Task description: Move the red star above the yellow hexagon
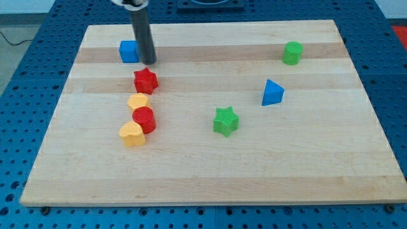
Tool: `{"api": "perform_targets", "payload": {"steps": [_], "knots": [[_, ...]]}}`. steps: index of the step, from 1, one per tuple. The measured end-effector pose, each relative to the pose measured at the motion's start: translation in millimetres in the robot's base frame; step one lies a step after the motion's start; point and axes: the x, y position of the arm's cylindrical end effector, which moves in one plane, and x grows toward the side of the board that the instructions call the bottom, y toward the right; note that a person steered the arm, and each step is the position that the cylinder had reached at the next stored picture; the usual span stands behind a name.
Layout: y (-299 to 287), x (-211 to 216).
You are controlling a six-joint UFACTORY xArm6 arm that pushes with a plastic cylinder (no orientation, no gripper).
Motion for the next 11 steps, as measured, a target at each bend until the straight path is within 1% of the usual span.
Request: {"api": "perform_targets", "payload": {"steps": [2, 3, 5, 8, 9, 10, 11], "knots": [[6, 41], [6, 52], [4, 53], [-31, 60], [-11, 35], [46, 26], [76, 37]]}}
